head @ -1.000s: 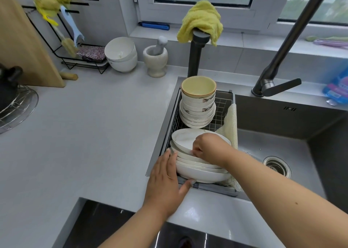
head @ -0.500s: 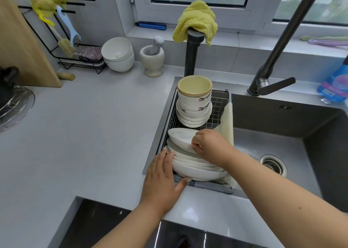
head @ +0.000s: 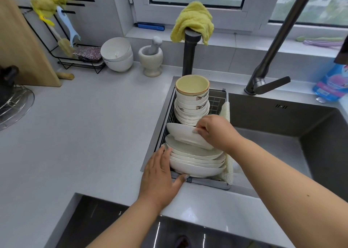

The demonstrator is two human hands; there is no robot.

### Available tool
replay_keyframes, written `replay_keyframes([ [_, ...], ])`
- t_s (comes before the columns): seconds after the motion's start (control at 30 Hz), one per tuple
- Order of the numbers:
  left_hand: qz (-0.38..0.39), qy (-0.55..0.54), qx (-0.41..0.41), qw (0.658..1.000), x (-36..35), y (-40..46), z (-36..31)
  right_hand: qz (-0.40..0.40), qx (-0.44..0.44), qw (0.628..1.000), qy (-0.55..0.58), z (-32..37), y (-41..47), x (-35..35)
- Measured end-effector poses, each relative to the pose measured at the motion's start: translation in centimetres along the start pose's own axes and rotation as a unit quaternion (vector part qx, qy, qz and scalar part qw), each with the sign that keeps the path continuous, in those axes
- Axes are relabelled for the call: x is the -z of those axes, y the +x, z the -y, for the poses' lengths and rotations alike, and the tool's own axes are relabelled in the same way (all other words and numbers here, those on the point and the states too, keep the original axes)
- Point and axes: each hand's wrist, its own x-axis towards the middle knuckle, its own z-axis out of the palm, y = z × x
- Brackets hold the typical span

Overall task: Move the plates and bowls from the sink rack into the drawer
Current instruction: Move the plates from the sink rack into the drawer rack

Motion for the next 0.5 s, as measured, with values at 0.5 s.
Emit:
replay_keyframes([
  [0.5,-0.139,-0.227,0.083,0.96,6.0,-0.7,-3.2,-0.108,0.045,0.993,0.003,2.3,-2.4,6.2],
])
